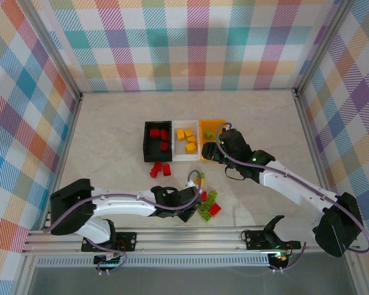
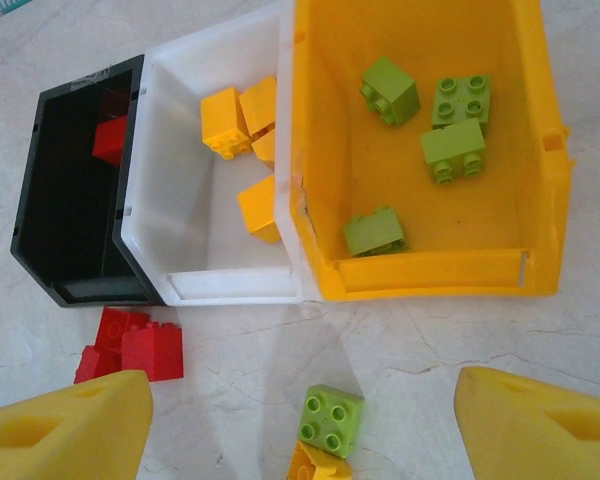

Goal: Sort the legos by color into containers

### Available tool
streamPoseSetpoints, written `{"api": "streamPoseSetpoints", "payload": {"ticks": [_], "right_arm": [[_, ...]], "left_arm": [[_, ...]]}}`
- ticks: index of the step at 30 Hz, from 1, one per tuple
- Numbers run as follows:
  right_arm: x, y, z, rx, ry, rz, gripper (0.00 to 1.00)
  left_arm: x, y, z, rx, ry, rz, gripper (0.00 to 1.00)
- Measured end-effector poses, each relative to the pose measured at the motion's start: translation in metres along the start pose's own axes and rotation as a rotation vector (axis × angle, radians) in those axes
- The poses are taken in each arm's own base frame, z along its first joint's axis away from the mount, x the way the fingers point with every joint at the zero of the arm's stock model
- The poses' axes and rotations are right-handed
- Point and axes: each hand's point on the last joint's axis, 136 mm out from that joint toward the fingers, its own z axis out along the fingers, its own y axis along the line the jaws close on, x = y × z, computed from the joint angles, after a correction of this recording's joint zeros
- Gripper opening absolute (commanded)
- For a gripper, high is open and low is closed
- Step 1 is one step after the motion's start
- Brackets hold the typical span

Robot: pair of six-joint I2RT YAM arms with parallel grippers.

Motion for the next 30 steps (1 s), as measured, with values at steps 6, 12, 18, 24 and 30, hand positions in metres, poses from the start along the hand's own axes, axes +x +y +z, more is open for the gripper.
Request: {"api": "streamPoseSetpoints", "payload": {"ticks": [6,12,18,24,30], "right_arm": [[0.013,-0.011,0.002,0.020,0.021,0.020,0.80],[0.030,-0.026,0.008,0.060,0.063,0.034,0.79],[0.045,-0.034,0.011,0.076,0.103,0.046,0.79],[0.067,-0.044,0.014,0.083,0.166,0.056,0.79],[0.085,-0.049,0.016,0.082,0.221,0.058,0.79]], "left_arm": [[-0.063,0.074,-0.029,-0.066,-0.158,-0.252,0.31],[-0.154,0.136,-0.024,-0.118,-0.244,-0.452,0.31],[-0.220,0.153,0.015,-0.127,-0.237,-0.495,0.31],[-0.239,0.158,0.043,-0.151,-0.181,-0.507,0.59],[-0.246,0.154,0.039,-0.127,-0.175,-0.538,0.86]]}}
